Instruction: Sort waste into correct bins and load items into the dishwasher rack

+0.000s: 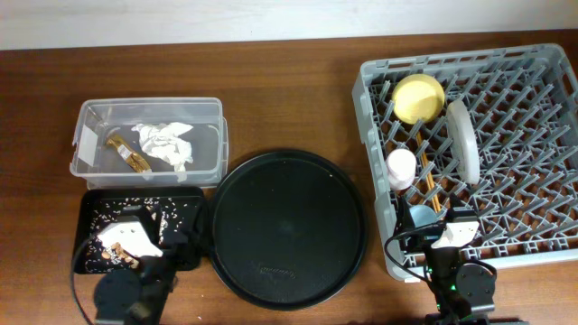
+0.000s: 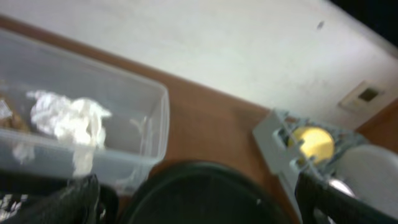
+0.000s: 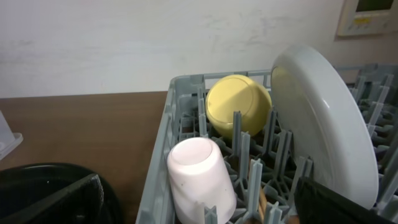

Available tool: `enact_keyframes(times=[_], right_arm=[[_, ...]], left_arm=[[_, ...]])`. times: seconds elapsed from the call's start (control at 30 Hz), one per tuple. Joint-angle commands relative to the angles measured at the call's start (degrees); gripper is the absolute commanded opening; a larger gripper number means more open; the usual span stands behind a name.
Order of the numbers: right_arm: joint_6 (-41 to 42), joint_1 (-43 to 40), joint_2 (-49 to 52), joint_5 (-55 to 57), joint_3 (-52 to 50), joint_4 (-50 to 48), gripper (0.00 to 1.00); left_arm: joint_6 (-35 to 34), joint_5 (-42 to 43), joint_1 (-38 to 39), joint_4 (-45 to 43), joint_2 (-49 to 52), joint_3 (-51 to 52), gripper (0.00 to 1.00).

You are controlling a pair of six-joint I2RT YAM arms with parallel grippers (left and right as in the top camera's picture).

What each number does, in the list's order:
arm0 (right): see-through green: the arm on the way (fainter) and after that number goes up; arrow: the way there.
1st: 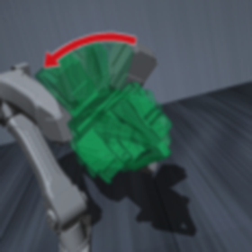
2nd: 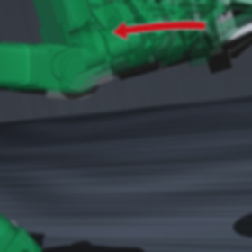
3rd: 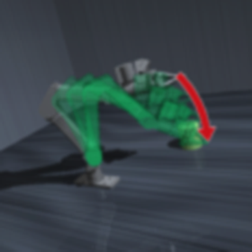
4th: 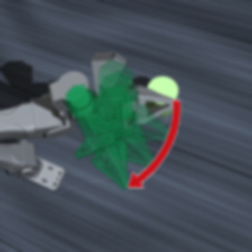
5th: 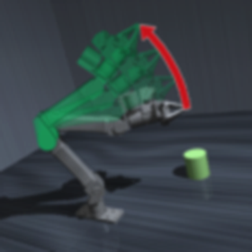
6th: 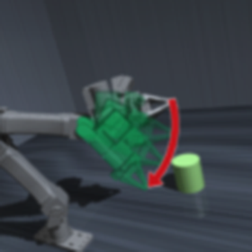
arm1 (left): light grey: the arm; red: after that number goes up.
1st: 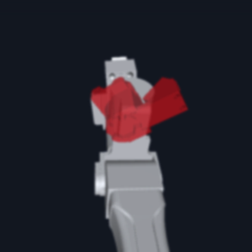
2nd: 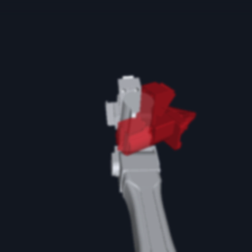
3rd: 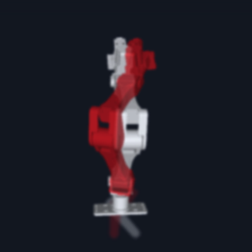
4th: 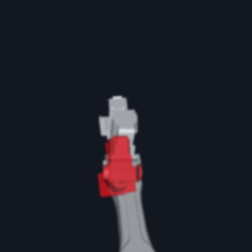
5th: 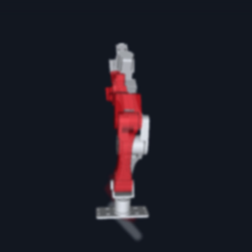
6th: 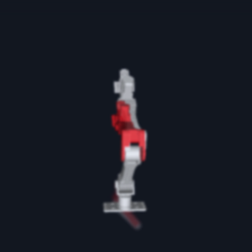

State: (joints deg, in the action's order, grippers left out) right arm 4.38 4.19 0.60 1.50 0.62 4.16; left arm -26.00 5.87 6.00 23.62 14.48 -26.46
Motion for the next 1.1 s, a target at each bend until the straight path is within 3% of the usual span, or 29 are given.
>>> enact_keyframes(times=[0.0, 0.07, 0.13, 0.3, 0.37, 1.07], right_arm=[[0.4, 0.3, -0.3, 0.7, -0.3, 0.3, 0.99], [0.4, 0.3, -0.3, 0.7, -0.3, 0.3, 0.99], [0.4, 0.3, -0.3, 0.7, -0.3, 0.3, 0.99], [0.4, 0.3, -0.3, 0.7, -0.3, 0.3, 0.99], [0.4, 0.3, -0.3, 0.7, -0.3, 0.3, 0.99], [0.4, 0.3, -0.3, 0.7, -0.3, 0.3, 0.99]], left_arm=[[0.3, -1.4, -1.3, -20.4, -6.4, 13.5, 0.99], [0.3, -1.4, -4.0, -29.4, -10.3, 21.3, 0.99], [1.5, -1.2, -6.4, -29.0, -14.3, 24.9, 0.99], [21.4, -1.7, -6.3, -19.1, -14.2, 25.9, 0.99], [30.7, -1.9, -3.0, -19.0, -14.2, 25.9, 0.99], [30.8, -1.8, -1.6, -19.1, -14.1, 25.9, 0.99]])
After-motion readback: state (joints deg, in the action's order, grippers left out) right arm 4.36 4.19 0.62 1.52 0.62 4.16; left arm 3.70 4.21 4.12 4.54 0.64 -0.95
